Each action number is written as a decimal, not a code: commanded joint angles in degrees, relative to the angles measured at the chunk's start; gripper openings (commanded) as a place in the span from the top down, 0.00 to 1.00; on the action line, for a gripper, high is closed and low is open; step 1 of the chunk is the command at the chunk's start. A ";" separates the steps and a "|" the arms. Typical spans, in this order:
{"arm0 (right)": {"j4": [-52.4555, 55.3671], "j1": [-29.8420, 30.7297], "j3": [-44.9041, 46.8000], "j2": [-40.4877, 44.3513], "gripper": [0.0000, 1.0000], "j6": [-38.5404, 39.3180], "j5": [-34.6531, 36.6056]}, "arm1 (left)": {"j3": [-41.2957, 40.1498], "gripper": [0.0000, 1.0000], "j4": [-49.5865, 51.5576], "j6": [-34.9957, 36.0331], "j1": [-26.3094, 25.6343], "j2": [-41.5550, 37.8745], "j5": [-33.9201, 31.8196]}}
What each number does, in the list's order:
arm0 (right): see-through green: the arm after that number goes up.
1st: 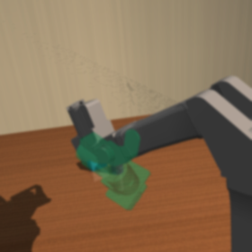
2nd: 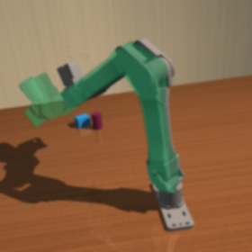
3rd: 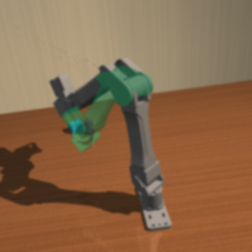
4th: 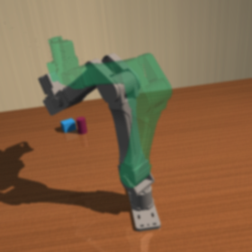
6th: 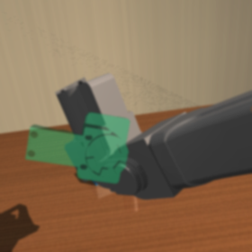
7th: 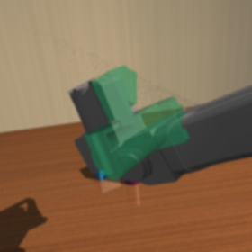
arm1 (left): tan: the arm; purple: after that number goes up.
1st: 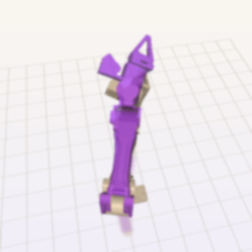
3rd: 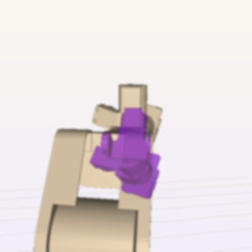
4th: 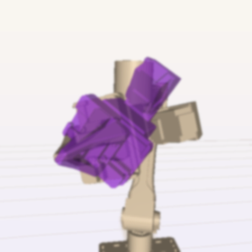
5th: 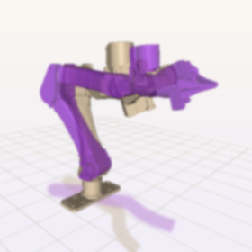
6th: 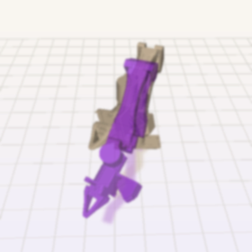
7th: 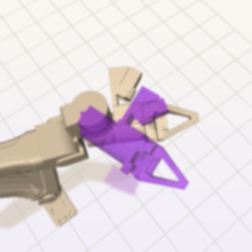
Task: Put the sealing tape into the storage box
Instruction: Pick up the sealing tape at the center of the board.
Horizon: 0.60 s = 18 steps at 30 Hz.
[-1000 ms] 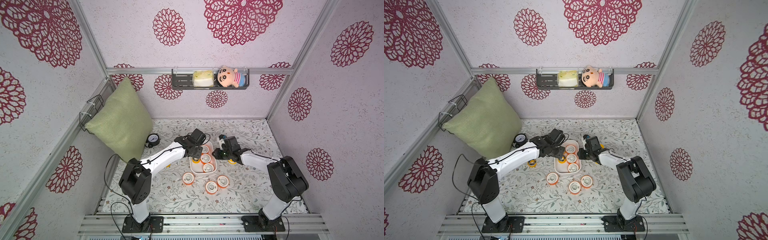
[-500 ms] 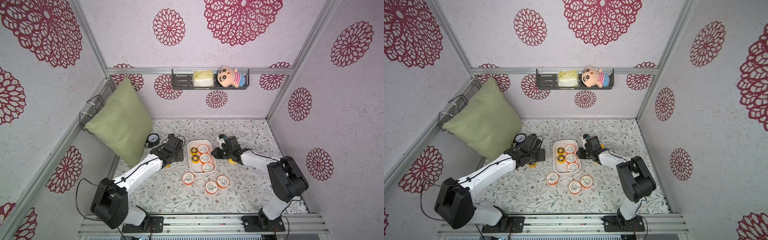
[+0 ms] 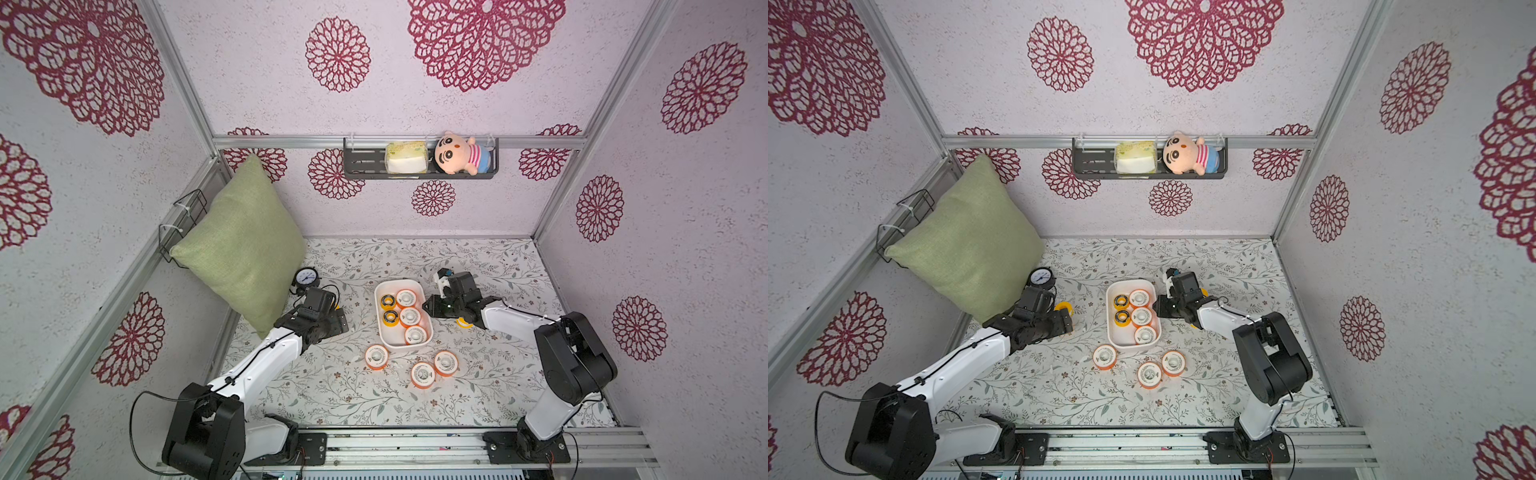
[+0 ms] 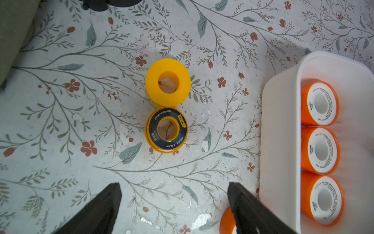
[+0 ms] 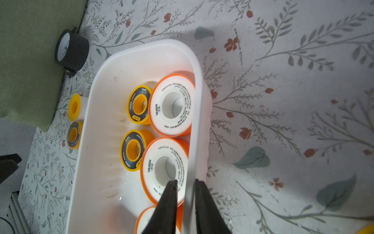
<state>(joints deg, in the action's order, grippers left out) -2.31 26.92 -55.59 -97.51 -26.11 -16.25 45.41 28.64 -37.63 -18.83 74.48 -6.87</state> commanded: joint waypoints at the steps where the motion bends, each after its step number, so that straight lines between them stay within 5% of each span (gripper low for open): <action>1: -0.73 -0.20 -0.14 0.31 0.78 -0.16 0.63 | 0.85 0.07 -3.10 1.28 0.89 3.35 2.08; 14: -0.33 -0.25 -0.13 0.40 0.78 -0.33 0.61 | 3.72 0.06 -4.57 1.14 0.90 11.91 -1.82; 18: -0.42 -0.20 -0.14 0.31 0.78 -0.35 0.61 | 4.04 0.27 -5.85 2.39 0.91 11.92 -0.71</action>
<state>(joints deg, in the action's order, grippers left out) -2.26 26.87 -55.59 -97.51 -26.11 -16.19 48.16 25.02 -36.58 -18.31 86.04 -7.46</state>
